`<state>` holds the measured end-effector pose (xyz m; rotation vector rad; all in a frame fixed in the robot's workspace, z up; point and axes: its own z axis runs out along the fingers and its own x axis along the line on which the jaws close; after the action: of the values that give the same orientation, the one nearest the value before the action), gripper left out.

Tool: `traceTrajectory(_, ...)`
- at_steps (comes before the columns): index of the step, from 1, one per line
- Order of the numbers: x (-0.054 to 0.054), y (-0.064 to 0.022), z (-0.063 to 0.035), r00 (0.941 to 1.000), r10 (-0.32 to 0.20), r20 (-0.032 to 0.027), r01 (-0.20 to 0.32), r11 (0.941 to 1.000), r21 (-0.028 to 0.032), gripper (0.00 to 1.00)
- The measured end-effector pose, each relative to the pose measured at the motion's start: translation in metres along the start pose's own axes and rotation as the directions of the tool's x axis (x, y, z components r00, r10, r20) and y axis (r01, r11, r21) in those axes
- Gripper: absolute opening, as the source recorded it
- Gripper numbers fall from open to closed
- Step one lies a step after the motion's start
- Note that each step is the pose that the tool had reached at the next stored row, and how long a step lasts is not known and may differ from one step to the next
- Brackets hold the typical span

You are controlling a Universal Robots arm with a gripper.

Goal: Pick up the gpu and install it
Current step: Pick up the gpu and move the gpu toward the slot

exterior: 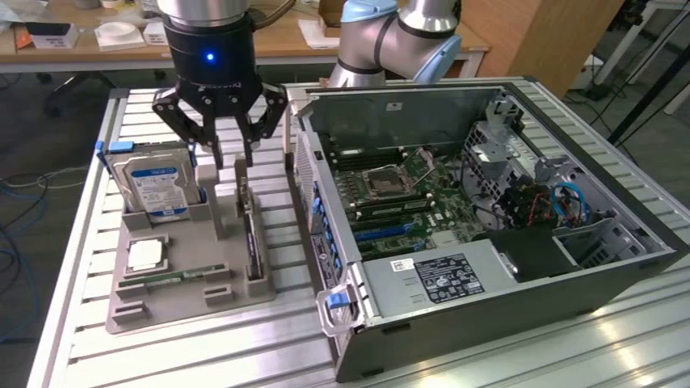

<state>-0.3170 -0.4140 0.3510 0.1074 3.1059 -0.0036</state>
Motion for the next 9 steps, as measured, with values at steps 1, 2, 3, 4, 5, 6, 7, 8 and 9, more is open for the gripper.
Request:
traceTrajectory(1, 0.0001, 0.0, 0.001, 1.0, 0.0, 0.0001, 0.0, 1.0, 0.0013, 0.41)
traceTrajectory(2, 0.0001, 0.0, 0.0019, 1.0, 0.0, 0.0002, 0.0, 1.0, 0.0027, 0.41)
traceTrajectory(3, 0.0001, 0.0, 0.0028, 1.0, 0.0, 0.0004, 0.0, 1.0, 0.0039, 0.41)
traceTrajectory(4, 0.0001, 0.0, 0.0036, 1.0, 0.0, 0.0005, 0.0, 1.0, 0.0051, 0.41)
traceTrajectory(5, 0.0001, 0.0, 0.0044, 1.0, 0.0, 0.0006, 0.0, 1.0, 0.0062, 0.41)
traceTrajectory(6, 0.0001, 0.0, 0.0051, 1.0, 0.0, 0.0006, 0.0, 1.0, 0.0071, 0.41)
traceTrajectory(7, 0.0002, 0.0, 0.0058, 1.0, 0.0, 0.0007, 0.0, 1.0, 0.0082, 0.41)
traceTrajectory(8, 0.0002, 0.0, 0.0065, 1.0, 0.0, 0.0008, 0.0, 1.0, 0.0092, 0.41)
traceTrajectory(9, 0.0002, 0.0, 0.0073, 1.0, 0.0, 0.0009, 0.0, 0.9999, 0.0103, 0.41)
